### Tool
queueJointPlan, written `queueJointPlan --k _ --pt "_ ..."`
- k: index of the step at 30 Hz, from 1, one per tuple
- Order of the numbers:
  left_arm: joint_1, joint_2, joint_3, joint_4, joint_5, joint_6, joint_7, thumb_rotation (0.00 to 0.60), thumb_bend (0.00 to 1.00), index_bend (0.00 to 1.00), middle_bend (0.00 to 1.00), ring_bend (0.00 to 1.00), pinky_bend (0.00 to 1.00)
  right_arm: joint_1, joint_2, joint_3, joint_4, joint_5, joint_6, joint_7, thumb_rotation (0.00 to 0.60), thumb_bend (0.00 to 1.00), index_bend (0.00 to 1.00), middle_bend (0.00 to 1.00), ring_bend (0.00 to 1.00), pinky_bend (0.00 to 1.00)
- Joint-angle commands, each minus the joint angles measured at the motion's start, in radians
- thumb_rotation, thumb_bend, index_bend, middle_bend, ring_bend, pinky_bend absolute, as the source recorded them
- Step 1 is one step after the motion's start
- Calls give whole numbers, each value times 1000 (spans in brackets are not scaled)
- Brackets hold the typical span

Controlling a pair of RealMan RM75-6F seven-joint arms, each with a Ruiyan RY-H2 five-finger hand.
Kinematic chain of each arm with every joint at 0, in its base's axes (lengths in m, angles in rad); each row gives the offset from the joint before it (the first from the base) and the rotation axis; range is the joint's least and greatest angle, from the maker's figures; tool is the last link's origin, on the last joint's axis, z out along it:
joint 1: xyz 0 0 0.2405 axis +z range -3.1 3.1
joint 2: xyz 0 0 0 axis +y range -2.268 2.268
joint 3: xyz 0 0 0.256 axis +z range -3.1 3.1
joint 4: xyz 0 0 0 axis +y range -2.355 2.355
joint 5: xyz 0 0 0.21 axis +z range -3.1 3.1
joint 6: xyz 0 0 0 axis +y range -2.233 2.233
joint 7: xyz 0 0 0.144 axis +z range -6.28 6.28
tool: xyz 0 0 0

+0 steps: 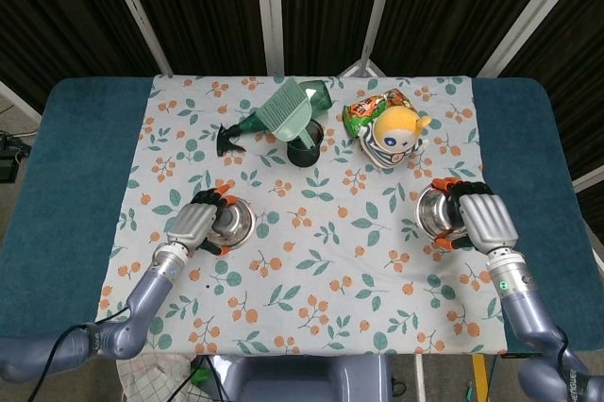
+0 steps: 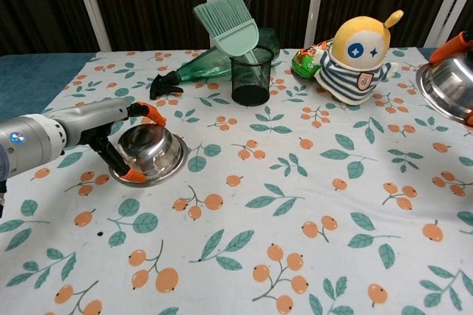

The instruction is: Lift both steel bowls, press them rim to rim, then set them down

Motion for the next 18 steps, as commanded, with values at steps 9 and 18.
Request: queueJointPlan --k 9,18 --pt "-10 -13 12 19 -18 10 31 600 34 194 9 9 221 -5 -3 4 8 2 2 4 600 69 307 261 353 182" --pt "-23 -24 18 26 -47 14 67 600 39 215 34 14 252 -7 -5 7 11 9 0 0 600 69 307 261 353 183"
